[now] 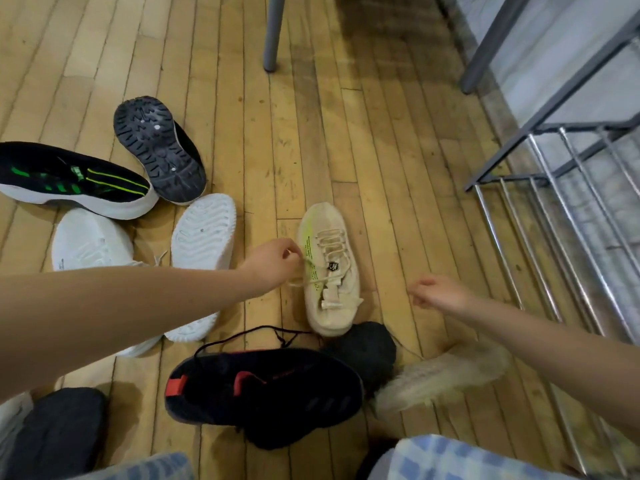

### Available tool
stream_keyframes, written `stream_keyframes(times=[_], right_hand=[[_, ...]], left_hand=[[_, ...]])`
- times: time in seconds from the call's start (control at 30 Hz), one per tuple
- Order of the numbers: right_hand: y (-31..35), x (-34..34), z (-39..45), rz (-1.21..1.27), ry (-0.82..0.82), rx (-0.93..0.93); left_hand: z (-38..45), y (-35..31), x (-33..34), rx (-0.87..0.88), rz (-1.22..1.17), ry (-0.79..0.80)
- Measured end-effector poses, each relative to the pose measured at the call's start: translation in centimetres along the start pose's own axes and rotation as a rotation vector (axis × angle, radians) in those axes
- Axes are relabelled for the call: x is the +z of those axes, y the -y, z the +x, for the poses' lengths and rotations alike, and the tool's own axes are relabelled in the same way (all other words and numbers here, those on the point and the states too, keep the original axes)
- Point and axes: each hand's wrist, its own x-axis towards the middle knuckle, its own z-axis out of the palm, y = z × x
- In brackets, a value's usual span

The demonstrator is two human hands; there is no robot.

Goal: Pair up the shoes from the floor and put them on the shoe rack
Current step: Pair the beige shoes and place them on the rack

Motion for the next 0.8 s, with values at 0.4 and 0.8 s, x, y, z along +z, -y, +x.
stream_keyframes(times=[0.4, 0.8], right_hand=[[-13.3, -1.0, -5.0, 0.146, -0.143, 0.284], [-11.3, -1.6, -4.3, 0.183, -0.213, 0.165]], left_hand=[[-6.9, -9.4, 12.3, 0.464, 0.428, 0.713], [-5.9, -8.9, 13.7, 0.423, 0.271, 0.477]])
